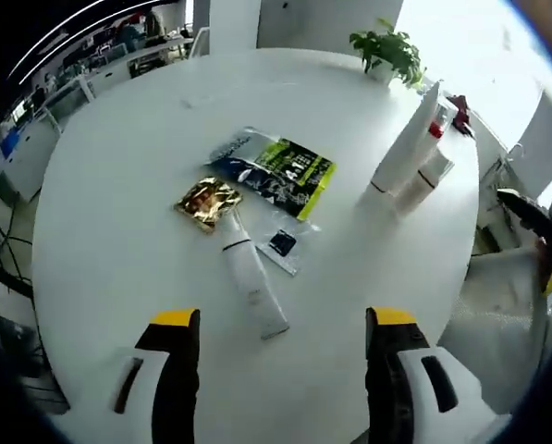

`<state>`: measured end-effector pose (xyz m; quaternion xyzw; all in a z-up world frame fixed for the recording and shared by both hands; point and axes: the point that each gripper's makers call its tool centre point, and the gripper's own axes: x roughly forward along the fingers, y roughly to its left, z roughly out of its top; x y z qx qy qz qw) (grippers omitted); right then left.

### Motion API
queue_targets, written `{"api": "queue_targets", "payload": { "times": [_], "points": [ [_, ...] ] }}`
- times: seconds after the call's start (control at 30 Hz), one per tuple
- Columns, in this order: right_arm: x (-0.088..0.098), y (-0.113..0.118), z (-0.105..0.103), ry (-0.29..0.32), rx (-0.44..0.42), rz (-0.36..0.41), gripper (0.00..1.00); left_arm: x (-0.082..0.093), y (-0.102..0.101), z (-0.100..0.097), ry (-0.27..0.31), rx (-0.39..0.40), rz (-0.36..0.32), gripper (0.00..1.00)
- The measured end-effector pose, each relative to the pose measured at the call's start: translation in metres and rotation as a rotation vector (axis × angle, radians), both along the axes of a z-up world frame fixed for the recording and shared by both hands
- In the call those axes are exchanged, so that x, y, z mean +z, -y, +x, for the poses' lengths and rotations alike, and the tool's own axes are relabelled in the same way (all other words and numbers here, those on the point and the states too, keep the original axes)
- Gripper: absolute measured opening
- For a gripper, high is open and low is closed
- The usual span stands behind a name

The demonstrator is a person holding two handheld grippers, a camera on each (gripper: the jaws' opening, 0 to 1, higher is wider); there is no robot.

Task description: Arrange the skincare products in the storage area until every visible bottle or jar stands upright without overlapping.

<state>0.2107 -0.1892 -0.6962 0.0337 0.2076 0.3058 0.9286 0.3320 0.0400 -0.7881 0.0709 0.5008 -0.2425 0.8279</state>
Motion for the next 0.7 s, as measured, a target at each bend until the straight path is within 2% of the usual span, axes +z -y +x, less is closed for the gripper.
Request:
{"api": "queue_targets", "payload": {
  "times": [0.1, 0.13, 0.3, 0.57, 0.63, 0.7],
  "points": [
    [-0.001, 0.001, 0.001, -0.003, -0.001, 0.0, 1.0, -0.003, 0.003, -0.001, -0.014, -0.015, 0.017, 0.69],
    [-0.001, 0.001, 0.001, -0.004, -0.001, 0.0, 1.0, -0.008, 0.0, 0.007, -0.017, -0.02, 0.032, 0.69],
    [-0.002, 0.0, 0.0, -0.007, 0.005, 0.003, 1.0, -0.024, -0.004, 0.019, -0.046, -0.036, 0.087, 0.68],
    [-0.001, 0.0, 0.001, -0.01, -0.002, 0.012, 1.0, -0.031, -0.011, 0.028, -0.083, -0.063, 0.133, 0.6],
    [-0.001, 0.0, 0.001, -0.013, -0.003, 0.017, 1.0, -0.028, -0.006, 0.025, -0.093, -0.082, 0.129, 0.53],
    [-0.001, 0.0, 0.001, -0.013, -0.004, 0.023, 1.0, -0.029, -0.005, 0.031, -0.089, -0.085, 0.138, 0.52]
  ]
}}
